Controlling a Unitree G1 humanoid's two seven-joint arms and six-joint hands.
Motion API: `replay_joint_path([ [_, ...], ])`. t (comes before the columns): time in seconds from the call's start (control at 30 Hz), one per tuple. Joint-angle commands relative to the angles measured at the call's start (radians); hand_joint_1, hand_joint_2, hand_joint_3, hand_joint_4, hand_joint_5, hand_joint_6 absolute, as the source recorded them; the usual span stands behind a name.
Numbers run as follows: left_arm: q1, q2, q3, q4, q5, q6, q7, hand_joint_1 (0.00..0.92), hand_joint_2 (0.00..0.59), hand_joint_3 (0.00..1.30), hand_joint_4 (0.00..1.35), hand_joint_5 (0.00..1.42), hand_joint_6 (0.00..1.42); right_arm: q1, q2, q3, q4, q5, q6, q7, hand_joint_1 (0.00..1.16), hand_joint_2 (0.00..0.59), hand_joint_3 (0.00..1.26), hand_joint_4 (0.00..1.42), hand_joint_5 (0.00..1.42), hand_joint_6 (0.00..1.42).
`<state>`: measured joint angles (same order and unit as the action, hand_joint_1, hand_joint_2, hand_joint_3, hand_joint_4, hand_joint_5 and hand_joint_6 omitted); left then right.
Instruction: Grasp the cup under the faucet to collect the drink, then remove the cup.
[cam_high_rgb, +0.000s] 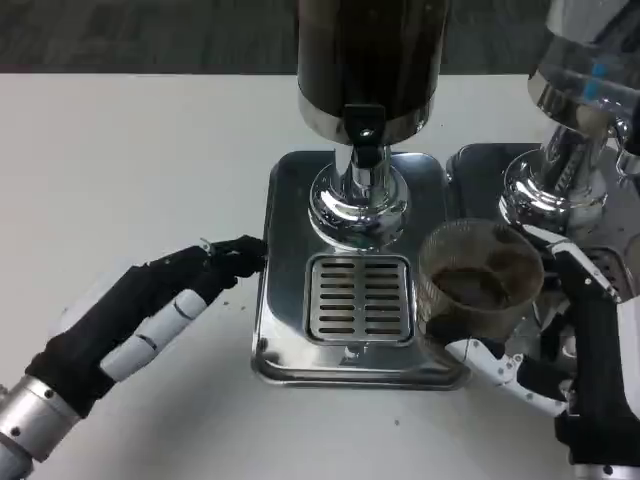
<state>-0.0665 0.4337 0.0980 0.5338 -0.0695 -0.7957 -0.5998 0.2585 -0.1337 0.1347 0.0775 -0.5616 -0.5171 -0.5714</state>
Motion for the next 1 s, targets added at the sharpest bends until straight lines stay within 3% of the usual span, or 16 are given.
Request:
replay_joint_path([
  [0.03,0.022,0.033,-0.012,-0.058,0.054,-0.061,0.03,0.0,0.212,0.26,0.23,0.21,0.23,0.018,-0.007,-0.02,-0.068,0.012,-0.019,0.023,0.82,0.184,0.67,0.8,1.0,1.32],
  [0.27,0.024,0.06,-0.01,-0.076,0.077,-0.086,0.052,0.0,0.21,0.25,0.21,0.17,0.22,0.023,0.002,-0.028,-0.059,0.014,-0.026,0.038,0.83,0.177,0.67,0.8,1.01,1.33],
  [0.43,0.046,0.116,-0.011,-0.104,0.165,-0.174,0.084,0.0,0.203,0.21,0.13,0.11,0.17,0.032,0.01,-0.027,-0.081,0.012,-0.044,0.034,0.83,0.169,0.68,0.81,1.01,1.33],
  [0.8,0.067,0.224,-0.031,-0.139,0.217,-0.284,0.1,0.0,0.188,0.16,0.04,0.03,0.1,0.097,0.019,-0.031,-0.198,0.02,-0.071,0.049,0.85,0.161,0.69,0.81,1.03,1.35],
  [1.0,0.074,0.282,-0.036,-0.179,0.256,-0.371,0.108,0.0,0.186,0.06,0.0,0.0,0.04,0.134,0.018,-0.036,-0.247,0.028,-0.078,0.077,0.86,0.161,0.71,0.82,1.03,1.35],
])
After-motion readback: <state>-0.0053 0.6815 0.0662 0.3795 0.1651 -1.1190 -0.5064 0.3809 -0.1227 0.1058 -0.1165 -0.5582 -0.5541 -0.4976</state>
